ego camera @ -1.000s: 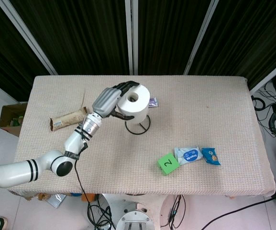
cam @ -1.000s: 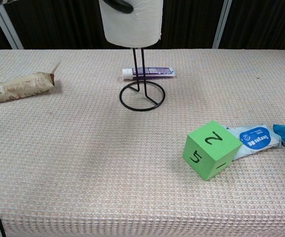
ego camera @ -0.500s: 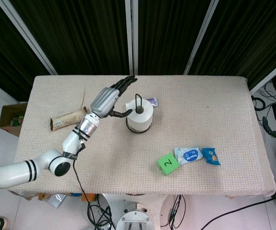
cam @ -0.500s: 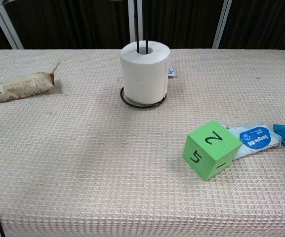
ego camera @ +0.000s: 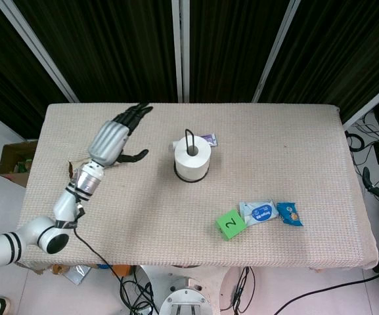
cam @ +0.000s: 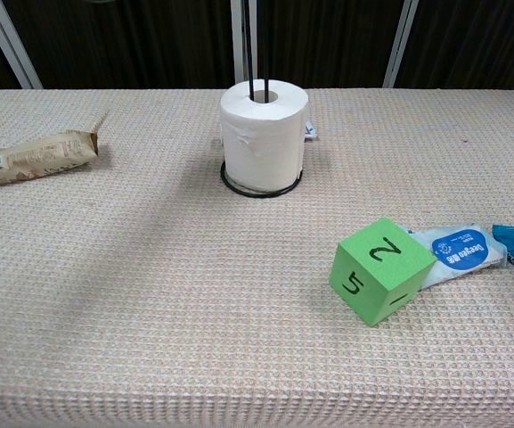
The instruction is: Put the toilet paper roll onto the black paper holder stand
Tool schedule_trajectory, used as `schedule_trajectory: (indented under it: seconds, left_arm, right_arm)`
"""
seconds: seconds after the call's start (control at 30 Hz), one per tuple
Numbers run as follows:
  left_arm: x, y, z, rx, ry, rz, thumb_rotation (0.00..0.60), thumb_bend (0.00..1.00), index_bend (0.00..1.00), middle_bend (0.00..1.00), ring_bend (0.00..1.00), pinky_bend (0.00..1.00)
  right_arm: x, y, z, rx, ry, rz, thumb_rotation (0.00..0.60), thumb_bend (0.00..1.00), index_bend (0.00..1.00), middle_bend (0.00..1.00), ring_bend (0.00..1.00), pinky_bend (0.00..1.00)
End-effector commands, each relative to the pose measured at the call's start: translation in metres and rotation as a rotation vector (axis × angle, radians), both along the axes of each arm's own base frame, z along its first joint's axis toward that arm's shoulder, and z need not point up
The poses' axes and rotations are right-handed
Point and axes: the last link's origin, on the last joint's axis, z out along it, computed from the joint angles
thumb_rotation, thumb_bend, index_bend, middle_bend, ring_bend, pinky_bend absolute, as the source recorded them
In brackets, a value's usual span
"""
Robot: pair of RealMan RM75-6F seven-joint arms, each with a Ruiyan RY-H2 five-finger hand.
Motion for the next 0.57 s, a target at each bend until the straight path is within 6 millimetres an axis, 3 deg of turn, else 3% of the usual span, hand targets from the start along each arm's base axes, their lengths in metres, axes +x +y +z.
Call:
schedule_trajectory:
  seconds: [0.03, 0.13, 0.23, 0.4, 0.57]
  left_arm:
    - [-0.099, -0.072, 0.038, 0.196, 0.266, 0.112, 0.390, 0.17, 0.11, 0.06, 0.07, 0.23]
    - [-0.153, -0.122, 0.048, 0.201, 0.316, 0.252, 0.240, 0.16, 0.12, 0.07, 0.07, 0.23]
    - [-0.188, -0.160, 0.052, 0.219, 0.337, 0.334, 0.177, 0.16, 0.11, 0.07, 0.07, 0.23]
    - [-0.214, -0.191, 0.046, 0.245, 0.310, 0.374, 0.164, 0.17, 0.10, 0.07, 0.07, 0.23]
    - [-0.223, -0.196, 0.047, 0.238, 0.306, 0.385, 0.143, 0.17, 0.10, 0.07, 0.07, 0.23]
  right_arm:
    - [-0.034, 0.041, -0.018, 0.094, 0.308, -0.166, 0.600, 0.35, 0.00, 0.00, 0.00, 0.00]
    - [-0.051, 0.069, -0.033, 0.184, 0.492, -0.284, 0.600, 0.33, 0.00, 0.00, 0.00, 0.00]
    - [-0.051, 0.080, -0.045, 0.222, 0.561, -0.324, 0.600, 0.33, 0.00, 0.00, 0.00, 0.00]
    - [-0.049, 0.088, -0.060, 0.239, 0.567, -0.318, 0.600, 0.33, 0.00, 0.00, 0.00, 0.00]
    - [-0.044, 0.082, -0.067, 0.233, 0.579, -0.283, 0.600, 0.33, 0.00, 0.00, 0.00, 0.00]
